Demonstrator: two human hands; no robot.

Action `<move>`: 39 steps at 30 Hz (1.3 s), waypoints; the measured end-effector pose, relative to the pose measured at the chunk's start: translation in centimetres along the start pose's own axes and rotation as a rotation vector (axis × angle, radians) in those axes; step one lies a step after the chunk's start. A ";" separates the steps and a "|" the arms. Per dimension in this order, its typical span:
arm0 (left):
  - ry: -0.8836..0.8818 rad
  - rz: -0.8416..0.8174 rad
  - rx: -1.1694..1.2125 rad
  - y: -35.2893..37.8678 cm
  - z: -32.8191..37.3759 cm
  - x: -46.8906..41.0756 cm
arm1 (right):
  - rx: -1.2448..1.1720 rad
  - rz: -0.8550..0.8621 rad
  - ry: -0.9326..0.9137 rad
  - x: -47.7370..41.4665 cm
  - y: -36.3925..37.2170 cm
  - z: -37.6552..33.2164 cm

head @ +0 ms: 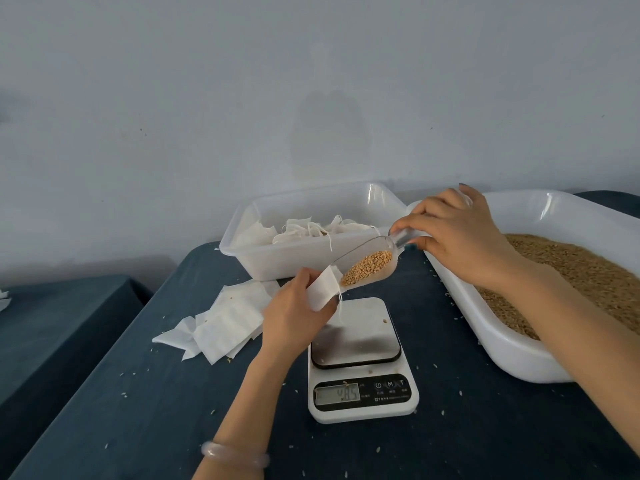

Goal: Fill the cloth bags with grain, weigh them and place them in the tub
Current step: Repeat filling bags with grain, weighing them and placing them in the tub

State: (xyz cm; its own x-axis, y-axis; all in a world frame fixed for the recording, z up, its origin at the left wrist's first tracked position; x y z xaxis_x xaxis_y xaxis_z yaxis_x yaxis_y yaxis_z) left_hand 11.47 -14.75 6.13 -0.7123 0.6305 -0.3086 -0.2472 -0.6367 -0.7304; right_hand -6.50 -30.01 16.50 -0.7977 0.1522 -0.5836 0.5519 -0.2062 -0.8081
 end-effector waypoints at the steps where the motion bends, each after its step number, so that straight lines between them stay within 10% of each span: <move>1: 0.006 -0.008 0.001 0.1 0.1 0.0 | 0.015 0.007 -0.019 -0.2 -0.2 -0.2; 39: 0.020 -0.120 0.388 0.4 1.3 0.4 | 0.154 0.126 -0.156 -1.4 -4.1 0.0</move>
State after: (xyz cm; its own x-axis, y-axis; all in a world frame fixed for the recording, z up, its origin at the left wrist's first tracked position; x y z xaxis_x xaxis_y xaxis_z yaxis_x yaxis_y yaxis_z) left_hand 10.22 -15.34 6.52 -0.6512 0.7167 -0.2494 -0.5601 -0.6757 -0.4793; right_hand -7.65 -29.37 20.60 -0.7597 -0.0321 -0.6495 0.6148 -0.3609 -0.7012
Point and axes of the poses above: each hand's wrist, its own x-axis away from the middle knuckle, its own y-axis out of the palm, z = x × y, the point moved 8 cm from there along -x, towards the middle knuckle, and after that the axes turned 7 degrees about -y, right-handed, at the moved point
